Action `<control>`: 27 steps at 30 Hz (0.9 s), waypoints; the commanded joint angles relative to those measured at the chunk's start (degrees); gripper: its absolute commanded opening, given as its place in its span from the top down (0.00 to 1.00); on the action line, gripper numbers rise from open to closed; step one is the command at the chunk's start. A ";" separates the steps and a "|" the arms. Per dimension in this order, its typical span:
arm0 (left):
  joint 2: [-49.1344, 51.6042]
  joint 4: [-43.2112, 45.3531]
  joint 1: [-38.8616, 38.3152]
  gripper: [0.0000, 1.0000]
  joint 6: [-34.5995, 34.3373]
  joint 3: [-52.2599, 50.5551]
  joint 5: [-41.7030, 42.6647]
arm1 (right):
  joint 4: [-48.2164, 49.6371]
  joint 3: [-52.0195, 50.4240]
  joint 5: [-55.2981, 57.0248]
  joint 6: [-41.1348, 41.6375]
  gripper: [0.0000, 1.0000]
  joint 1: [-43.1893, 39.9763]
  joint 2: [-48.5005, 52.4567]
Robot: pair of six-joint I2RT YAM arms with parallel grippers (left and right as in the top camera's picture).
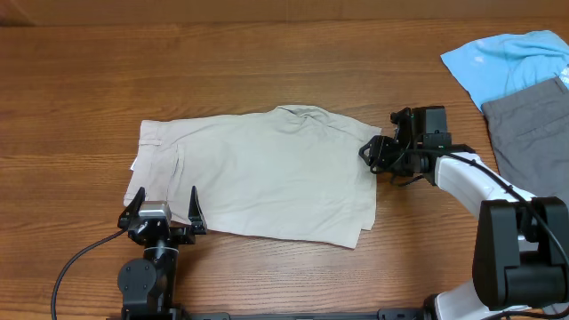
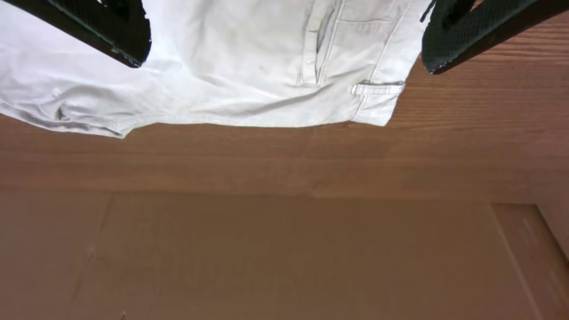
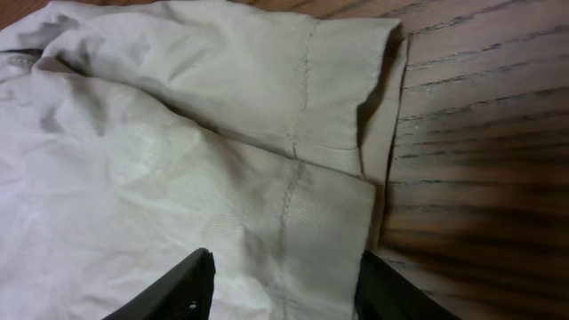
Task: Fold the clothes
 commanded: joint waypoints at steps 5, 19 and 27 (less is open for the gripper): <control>-0.61 0.07 0.33 0.00 1.29 -0.28 -0.37 | -0.33 -0.31 2.62 0.15 0.57 0.13 0.26; -0.61 0.07 0.33 0.00 1.29 -0.28 -0.37 | 2.45 0.20 2.56 2.56 0.96 0.13 0.17; -0.61 0.07 0.33 0.00 1.29 -0.28 -0.37 | 0.48 3.82 2.56 2.78 0.96 0.11 -2.54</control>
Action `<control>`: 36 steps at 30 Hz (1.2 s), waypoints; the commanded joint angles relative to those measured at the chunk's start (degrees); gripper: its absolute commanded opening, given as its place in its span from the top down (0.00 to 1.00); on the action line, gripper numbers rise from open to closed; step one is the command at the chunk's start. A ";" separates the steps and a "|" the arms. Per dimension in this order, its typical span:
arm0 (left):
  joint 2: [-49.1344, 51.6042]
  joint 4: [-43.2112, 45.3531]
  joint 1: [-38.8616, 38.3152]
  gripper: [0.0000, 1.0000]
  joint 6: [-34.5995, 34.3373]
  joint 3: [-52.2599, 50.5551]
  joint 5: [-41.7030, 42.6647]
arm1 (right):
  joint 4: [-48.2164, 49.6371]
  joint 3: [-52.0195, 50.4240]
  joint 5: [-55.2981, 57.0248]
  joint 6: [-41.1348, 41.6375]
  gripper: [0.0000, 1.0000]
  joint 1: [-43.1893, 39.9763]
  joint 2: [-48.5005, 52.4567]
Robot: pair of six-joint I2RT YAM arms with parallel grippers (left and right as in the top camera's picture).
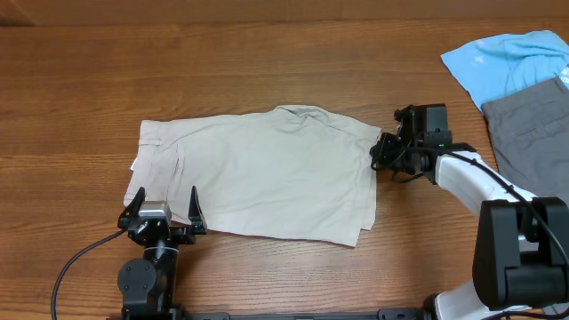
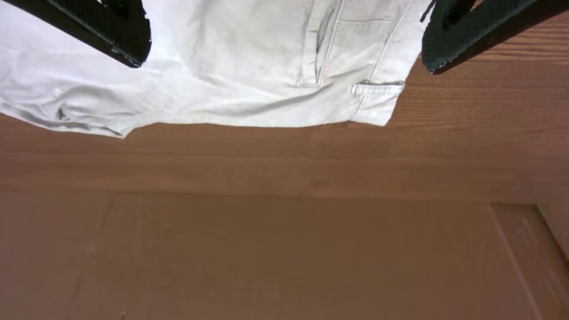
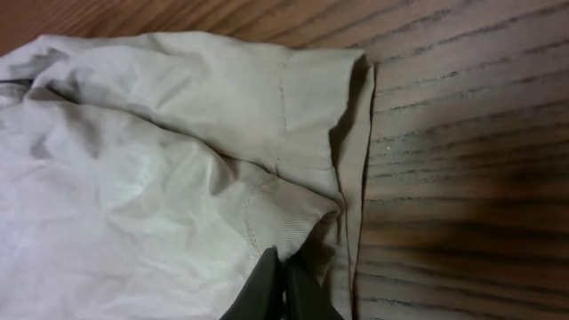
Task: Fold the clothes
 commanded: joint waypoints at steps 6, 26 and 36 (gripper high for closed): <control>-0.61 0.07 0.33 0.00 1.29 -0.28 -0.37 | -2.34 5.14 0.00 0.72 0.96 0.13 -5.20; -0.61 0.07 0.33 0.00 1.29 -0.28 -0.37 | 5.20 6.47 11.61 2.47 0.80 0.07 -5.68; -0.61 0.07 0.33 0.00 1.29 -0.28 -0.37 | 2.05 6.49 11.45 2.51 0.25 0.07 -3.65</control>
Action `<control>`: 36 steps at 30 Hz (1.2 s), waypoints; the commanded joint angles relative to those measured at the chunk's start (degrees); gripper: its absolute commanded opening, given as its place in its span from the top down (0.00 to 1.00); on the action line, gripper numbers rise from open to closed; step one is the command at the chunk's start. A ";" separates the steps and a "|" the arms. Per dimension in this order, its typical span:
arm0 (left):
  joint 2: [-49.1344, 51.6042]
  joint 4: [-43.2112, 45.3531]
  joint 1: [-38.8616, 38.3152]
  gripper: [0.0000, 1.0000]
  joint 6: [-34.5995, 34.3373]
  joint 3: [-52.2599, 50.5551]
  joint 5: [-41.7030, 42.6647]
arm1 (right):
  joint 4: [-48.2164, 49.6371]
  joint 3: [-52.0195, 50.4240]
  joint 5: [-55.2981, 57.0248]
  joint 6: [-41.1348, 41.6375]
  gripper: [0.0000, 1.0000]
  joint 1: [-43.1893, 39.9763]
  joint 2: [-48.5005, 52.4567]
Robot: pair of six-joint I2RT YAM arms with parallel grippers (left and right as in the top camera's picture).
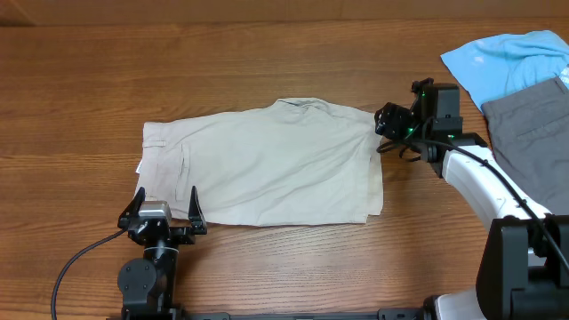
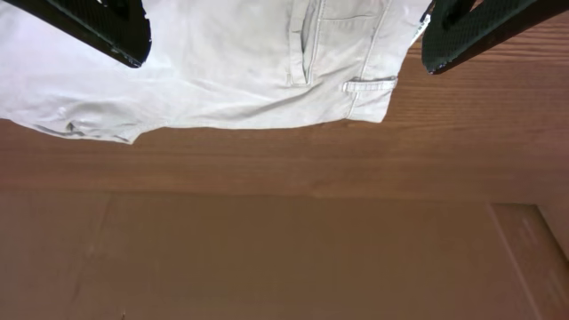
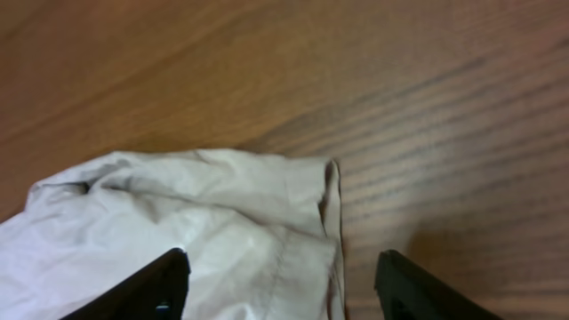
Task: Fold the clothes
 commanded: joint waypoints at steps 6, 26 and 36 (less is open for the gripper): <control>-0.61 0.07 0.33 0.00 1.29 -0.28 -0.37 | -8.48 1.66 -0.90 0.52 0.23 0.13 -5.75; -0.61 0.07 0.33 0.00 1.29 -0.28 -0.37 | -32.72 -9.05 -14.45 -4.42 0.30 5.55 -9.86; -0.61 0.07 0.33 0.00 1.29 -0.28 -0.42 | -29.83 -14.56 -16.87 -4.28 0.43 5.60 -9.86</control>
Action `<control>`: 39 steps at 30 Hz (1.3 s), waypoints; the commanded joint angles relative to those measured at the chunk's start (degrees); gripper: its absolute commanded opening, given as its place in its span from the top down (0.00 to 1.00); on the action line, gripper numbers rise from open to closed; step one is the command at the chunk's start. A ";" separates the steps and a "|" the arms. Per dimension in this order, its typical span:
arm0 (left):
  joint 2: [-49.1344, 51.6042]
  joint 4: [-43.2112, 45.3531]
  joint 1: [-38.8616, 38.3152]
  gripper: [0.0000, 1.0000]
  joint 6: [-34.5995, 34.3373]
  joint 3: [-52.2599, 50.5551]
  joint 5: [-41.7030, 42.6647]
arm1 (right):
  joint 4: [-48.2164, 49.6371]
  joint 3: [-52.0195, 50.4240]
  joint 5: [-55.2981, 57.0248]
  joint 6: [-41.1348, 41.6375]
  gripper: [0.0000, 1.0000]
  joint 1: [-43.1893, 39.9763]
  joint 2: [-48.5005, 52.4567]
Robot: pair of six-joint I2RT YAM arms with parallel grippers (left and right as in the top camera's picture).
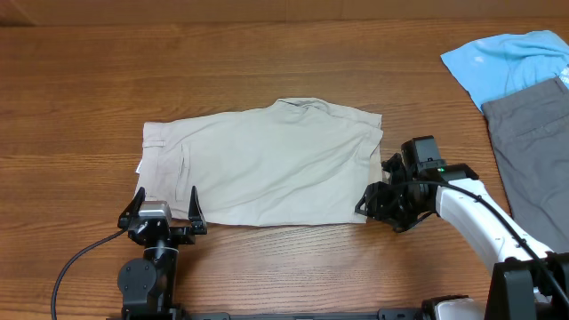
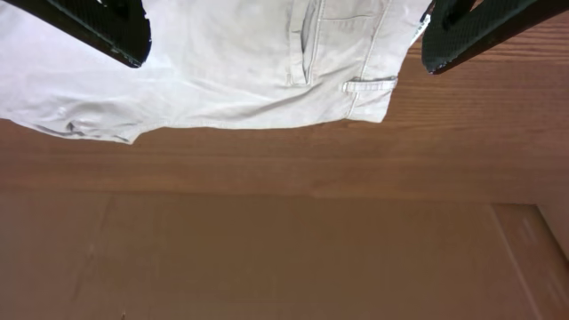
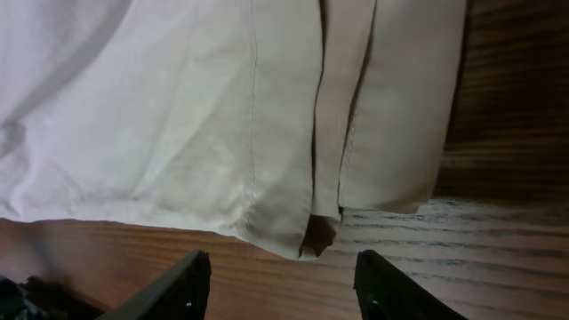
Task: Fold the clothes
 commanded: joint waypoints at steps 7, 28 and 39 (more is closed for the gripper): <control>-0.61 0.07 0.33 0.00 1.29 -0.28 -0.39 | 7.06 -5.95 -6.19 0.11 0.47 0.31 0.00; -0.61 0.07 0.33 0.00 1.29 -0.28 -0.39 | 11.85 -6.38 -2.93 2.51 0.96 0.28 -0.04; -0.61 0.07 0.33 0.00 1.29 -0.28 -0.39 | 6.51 -2.97 1.42 3.17 0.96 0.28 -1.86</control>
